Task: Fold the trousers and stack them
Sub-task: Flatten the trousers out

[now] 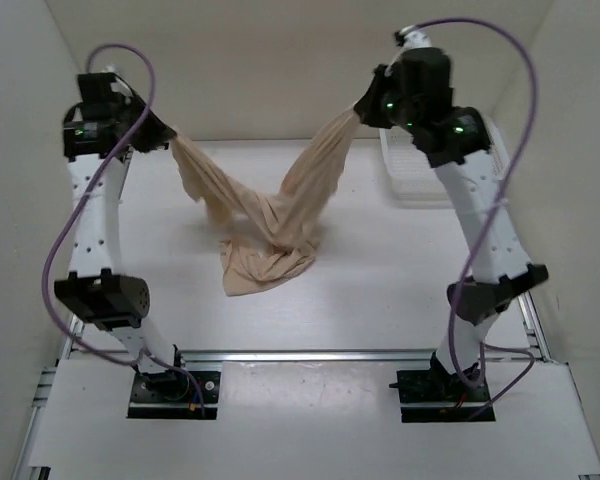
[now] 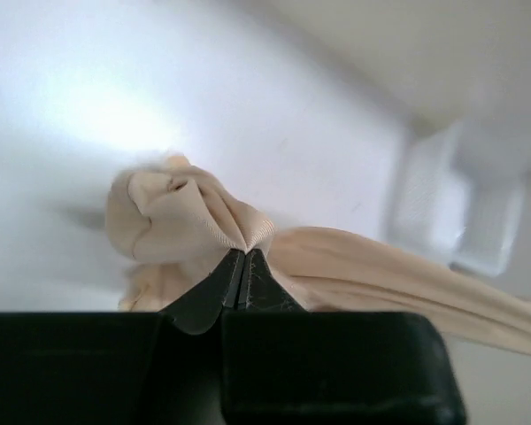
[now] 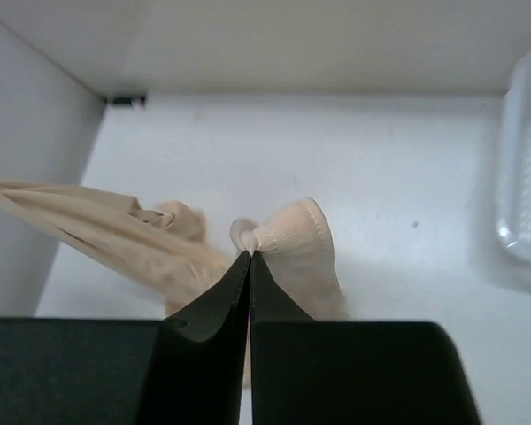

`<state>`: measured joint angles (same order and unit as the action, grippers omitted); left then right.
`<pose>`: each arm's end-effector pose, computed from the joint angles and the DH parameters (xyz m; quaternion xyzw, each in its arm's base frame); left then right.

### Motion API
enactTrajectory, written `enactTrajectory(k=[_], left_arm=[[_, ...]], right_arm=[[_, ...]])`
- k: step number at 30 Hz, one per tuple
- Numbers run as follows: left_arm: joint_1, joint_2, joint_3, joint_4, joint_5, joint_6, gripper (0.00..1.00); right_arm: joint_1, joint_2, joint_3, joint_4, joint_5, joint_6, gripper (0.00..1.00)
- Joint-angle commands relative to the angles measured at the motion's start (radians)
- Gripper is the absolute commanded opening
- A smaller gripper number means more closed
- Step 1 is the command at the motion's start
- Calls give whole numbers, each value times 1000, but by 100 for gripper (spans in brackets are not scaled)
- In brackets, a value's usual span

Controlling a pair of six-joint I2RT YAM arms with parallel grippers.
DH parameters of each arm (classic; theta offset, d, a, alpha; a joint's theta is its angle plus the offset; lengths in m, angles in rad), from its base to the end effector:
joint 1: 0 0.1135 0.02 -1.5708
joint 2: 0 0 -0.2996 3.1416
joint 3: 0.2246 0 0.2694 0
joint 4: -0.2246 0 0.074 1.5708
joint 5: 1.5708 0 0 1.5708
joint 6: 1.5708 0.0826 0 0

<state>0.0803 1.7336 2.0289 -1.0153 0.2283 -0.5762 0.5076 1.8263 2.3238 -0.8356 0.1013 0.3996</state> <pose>0.4186 0.0149 0.4411 -0.2472 0.8718 -0.2012 0.3720 0.3931 0.2091 0.5296 -0.0148 0.8153 0.2158 0.5370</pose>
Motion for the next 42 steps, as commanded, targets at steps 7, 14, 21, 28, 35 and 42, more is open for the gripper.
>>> enactTrajectory(k=[7, 14, 21, 28, 35, 42], left_arm=[[75, -402, -169, -81, 52, 1, 10], [84, -641, -346, -117, -36, 39, 10], [84, -583, -323, -89, -67, 49, 10], [84, -393, -388, -6, -44, 68, 36], [84, -391, -513, -103, -101, 142, 91], [52, -585, -980, 17, 29, 24, 25]], right_arm=[[-23, -520, -419, -33, 87, -27, 0], [-43, -725, -537, -160, 175, -30, 0], [-52, -664, -526, -163, 262, -91, 0], [-185, -396, -615, -45, 106, -113, 34], [-236, -495, -884, -1, -47, -39, 66], [-156, -777, -1395, 33, -205, 151, 4]])
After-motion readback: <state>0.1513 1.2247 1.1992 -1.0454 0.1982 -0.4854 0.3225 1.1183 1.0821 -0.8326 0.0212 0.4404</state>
